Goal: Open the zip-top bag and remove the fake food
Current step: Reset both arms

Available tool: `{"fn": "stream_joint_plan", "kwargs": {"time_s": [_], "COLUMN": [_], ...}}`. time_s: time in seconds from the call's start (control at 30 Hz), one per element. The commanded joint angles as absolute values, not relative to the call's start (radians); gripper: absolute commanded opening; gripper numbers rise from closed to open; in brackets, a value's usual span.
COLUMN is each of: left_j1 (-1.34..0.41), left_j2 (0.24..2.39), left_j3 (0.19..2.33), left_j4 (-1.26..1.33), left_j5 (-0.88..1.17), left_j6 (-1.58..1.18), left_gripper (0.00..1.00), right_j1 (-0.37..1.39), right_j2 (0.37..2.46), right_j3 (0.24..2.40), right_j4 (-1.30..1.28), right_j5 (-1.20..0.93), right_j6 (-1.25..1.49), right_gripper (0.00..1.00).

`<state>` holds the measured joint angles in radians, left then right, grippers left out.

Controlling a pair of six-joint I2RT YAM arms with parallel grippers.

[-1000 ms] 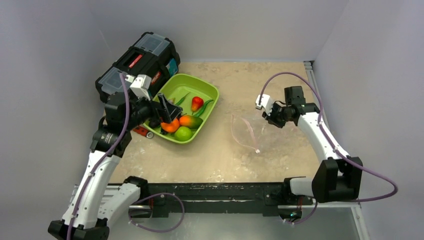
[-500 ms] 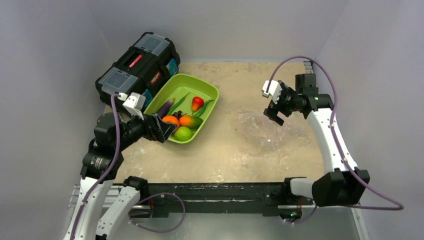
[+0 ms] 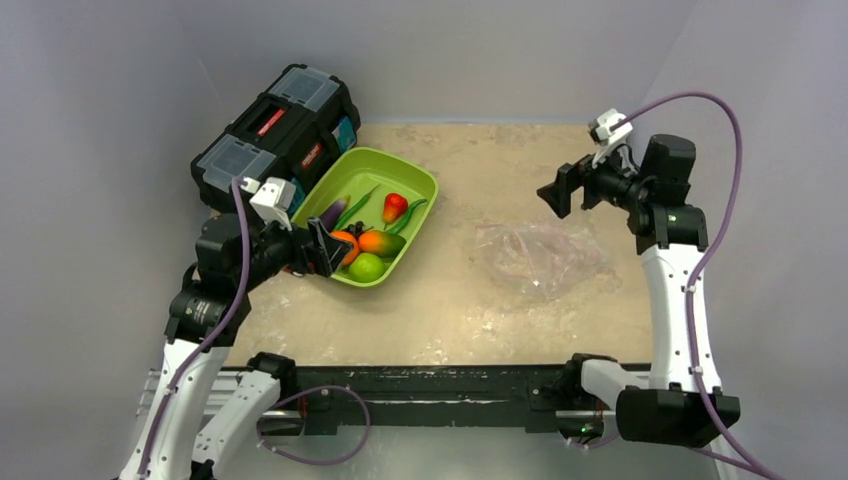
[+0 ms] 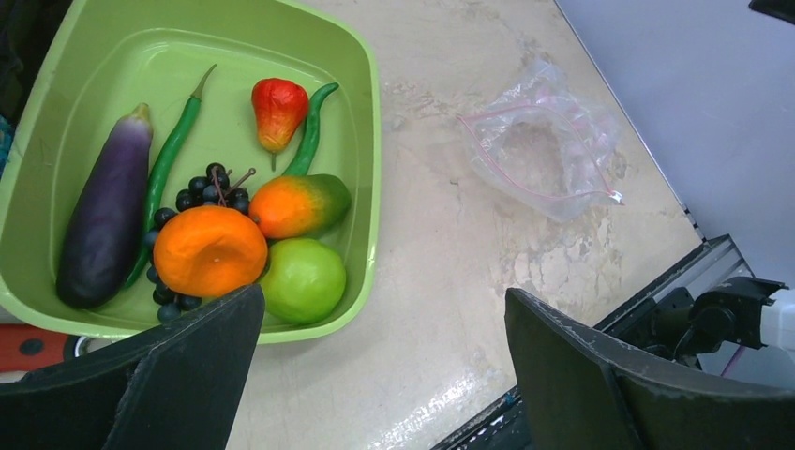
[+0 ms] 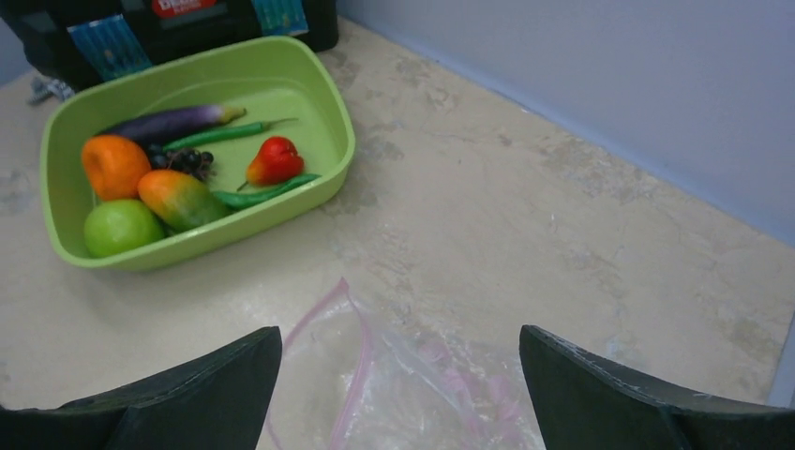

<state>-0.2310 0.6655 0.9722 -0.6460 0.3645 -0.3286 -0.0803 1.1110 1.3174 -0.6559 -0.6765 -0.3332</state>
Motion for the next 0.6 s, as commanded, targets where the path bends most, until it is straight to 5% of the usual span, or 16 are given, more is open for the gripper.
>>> {"fn": "stream_joint_plan", "kwargs": {"time_s": [0.0,0.57], "left_j1": [-0.225,-0.225], "left_j2": [0.646,0.622], "left_j3": [1.010,0.966], "left_j4": [-0.654,-0.622], "left_j5": [0.334,0.374], "left_j6": [-0.307,-0.335], "left_gripper": [1.00,1.00], "right_j1": [-0.147,-0.184], "right_j2": [1.068,0.951], "right_j3": [1.305,1.143], "right_j4": [-0.551,-0.327], "right_j5": [-0.811,-0.644], "right_j6": [-0.206,0.081], "right_gripper": [0.99,0.99]}}
